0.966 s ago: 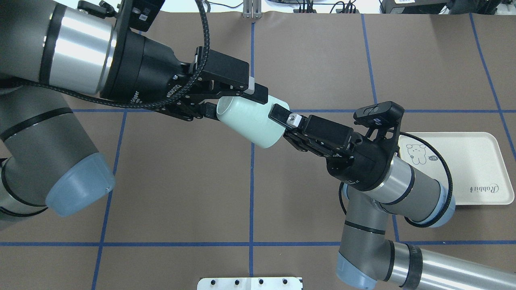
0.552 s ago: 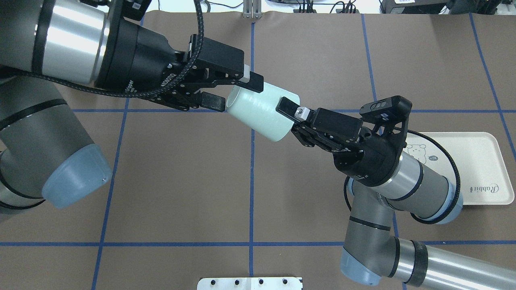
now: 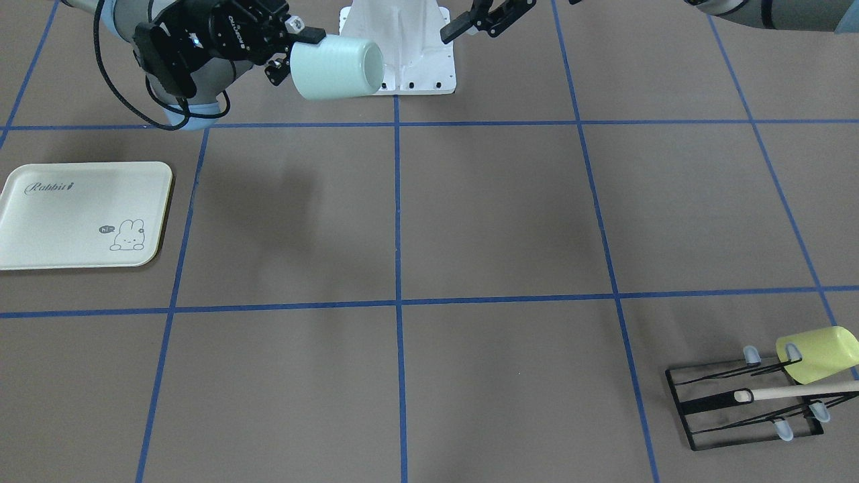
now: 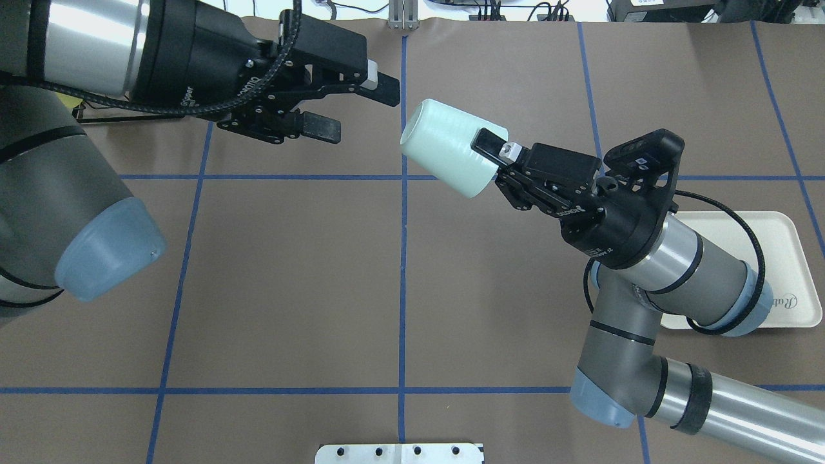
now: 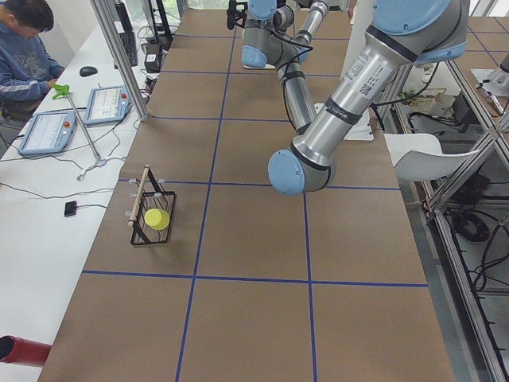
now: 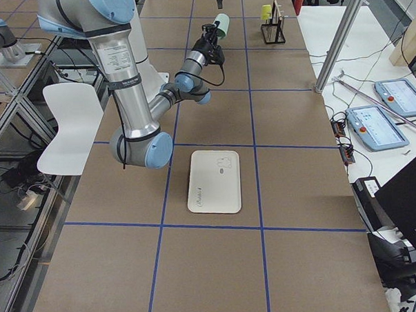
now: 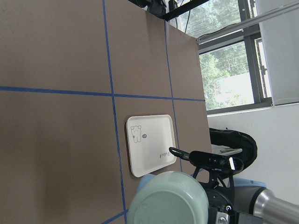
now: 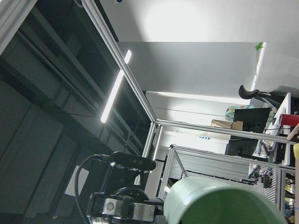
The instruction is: Left arm grabs green cup and hands to right arm on tray
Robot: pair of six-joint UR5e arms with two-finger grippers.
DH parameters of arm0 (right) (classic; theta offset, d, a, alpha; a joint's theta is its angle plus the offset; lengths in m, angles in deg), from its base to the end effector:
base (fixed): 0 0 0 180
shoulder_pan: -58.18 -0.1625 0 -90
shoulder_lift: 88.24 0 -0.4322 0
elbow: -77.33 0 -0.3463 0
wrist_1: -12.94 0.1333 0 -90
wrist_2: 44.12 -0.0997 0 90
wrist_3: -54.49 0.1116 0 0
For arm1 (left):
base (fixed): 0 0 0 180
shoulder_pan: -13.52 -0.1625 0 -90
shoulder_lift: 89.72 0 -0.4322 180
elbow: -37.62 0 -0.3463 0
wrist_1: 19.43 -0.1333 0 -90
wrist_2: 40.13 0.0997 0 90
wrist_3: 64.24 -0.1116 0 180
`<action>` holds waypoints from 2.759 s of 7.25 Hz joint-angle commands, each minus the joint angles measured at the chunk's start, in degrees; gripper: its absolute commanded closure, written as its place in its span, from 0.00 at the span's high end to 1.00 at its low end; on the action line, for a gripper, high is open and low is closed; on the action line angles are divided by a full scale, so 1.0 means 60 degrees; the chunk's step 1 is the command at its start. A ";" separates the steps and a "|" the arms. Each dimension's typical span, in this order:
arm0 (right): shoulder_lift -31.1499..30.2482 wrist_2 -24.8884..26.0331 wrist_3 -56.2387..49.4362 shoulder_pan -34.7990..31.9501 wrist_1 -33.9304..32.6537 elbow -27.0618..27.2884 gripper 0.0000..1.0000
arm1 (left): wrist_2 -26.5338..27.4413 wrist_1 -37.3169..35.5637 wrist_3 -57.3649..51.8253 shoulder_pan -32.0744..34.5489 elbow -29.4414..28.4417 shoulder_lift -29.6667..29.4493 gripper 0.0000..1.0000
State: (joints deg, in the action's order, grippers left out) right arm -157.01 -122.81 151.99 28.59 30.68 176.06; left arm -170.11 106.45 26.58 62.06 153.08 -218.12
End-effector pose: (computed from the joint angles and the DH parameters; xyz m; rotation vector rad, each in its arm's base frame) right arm -0.3203 -0.3603 0.2444 0.5615 -2.3866 0.5315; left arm 0.2772 -0.4068 0.0776 0.2017 1.6889 -0.0349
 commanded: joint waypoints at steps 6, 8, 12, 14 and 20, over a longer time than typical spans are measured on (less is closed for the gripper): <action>-0.0066 -0.4934 -0.0892 -0.3600 -1.1339 0.2851 0.00 | 0.0422 -0.3386 -0.3684 0.1004 -0.0392 0.1361 1.00; -0.0111 -0.6376 -0.1831 -0.4483 -1.3783 0.3492 0.00 | 0.1399 -0.5196 -0.5737 0.1080 0.0147 0.2205 1.00; -0.0125 -0.6527 -0.7401 -0.4924 -2.0024 0.4886 0.00 | 0.2006 -0.5788 -1.1313 0.2890 0.0342 0.5076 1.00; -0.0459 -0.6892 -0.8993 -0.4985 -2.0987 0.4961 0.00 | 0.1758 -0.6748 -1.4522 0.4252 0.0064 0.5478 1.00; -0.3734 -0.7347 -1.1034 -0.4999 -1.9492 0.5841 0.00 | -0.0089 -0.8749 -1.6981 0.7037 -0.1622 0.6279 1.00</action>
State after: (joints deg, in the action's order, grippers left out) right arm -173.78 -166.35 87.38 -1.36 -92.05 210.97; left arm -170.04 55.37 -74.26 101.23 144.04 -182.40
